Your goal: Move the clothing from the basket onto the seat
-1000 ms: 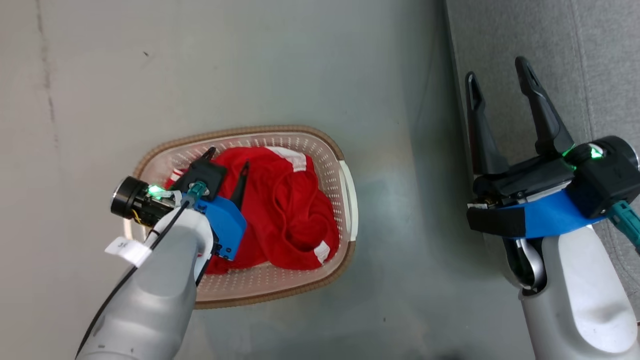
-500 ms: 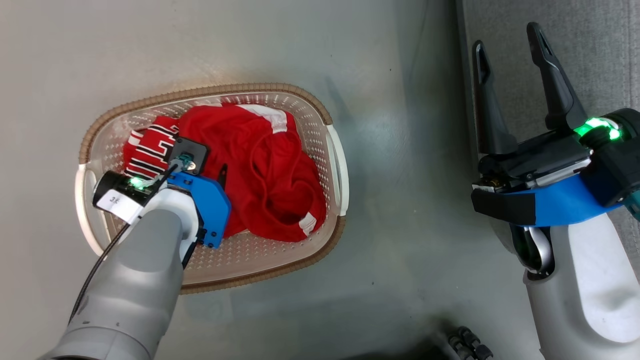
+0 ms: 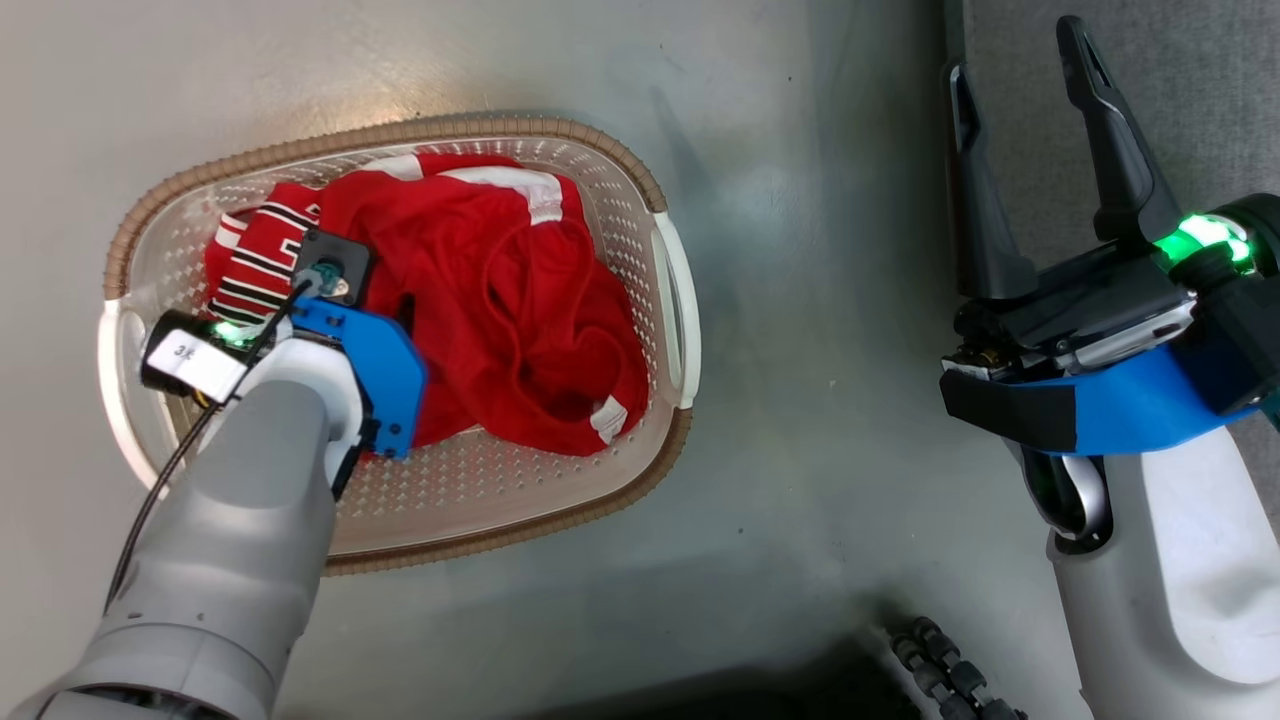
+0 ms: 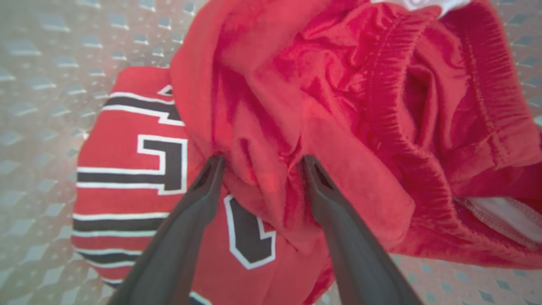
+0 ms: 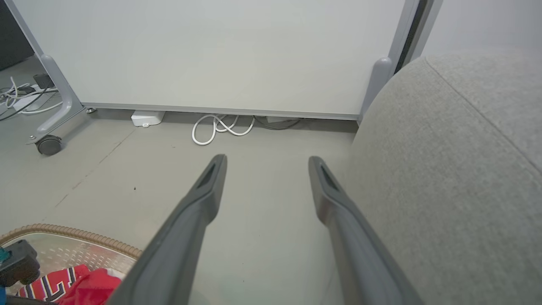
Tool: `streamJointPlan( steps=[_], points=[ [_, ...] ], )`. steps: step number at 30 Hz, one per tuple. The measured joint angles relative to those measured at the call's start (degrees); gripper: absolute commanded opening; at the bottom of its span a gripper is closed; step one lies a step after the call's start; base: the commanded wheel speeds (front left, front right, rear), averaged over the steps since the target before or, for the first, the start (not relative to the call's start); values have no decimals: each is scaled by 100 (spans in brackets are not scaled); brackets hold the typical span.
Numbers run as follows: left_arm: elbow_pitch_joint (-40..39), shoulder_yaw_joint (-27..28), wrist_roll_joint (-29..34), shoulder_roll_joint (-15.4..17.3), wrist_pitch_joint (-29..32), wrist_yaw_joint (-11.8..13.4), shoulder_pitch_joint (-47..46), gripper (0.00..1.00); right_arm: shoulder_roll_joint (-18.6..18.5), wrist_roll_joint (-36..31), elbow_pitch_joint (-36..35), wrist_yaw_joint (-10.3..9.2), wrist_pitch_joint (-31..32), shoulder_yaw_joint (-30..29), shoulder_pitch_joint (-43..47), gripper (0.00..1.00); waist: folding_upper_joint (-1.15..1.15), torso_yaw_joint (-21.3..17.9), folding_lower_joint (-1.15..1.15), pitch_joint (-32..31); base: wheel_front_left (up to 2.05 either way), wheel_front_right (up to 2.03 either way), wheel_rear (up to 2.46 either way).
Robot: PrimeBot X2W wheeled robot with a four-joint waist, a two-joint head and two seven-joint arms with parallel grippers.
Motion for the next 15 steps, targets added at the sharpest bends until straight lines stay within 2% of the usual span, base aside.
streamJointPlan(
  steps=[12,13,14,15],
  points=[
    [8,-382,-100,-179,-31,0,-170,100,-8,68,-74,0,0,16,2,100,0,-54,0,282,0,0,0],
    [9,-432,-100,-179,-16,0,-176,80,0,80,-74,1,0,14,2,100,0,-58,0,296,0,0,0],
    [9,-476,-96,-174,-25,0,-186,28,2,86,-74,3,0,8,2,100,0,-60,0,307,0,0,0],
    [8,-512,-76,-166,-51,0,-199,0,2,87,-71,2,0,1,2,100,0,-58,0,313,0,0,0]
  ],
)
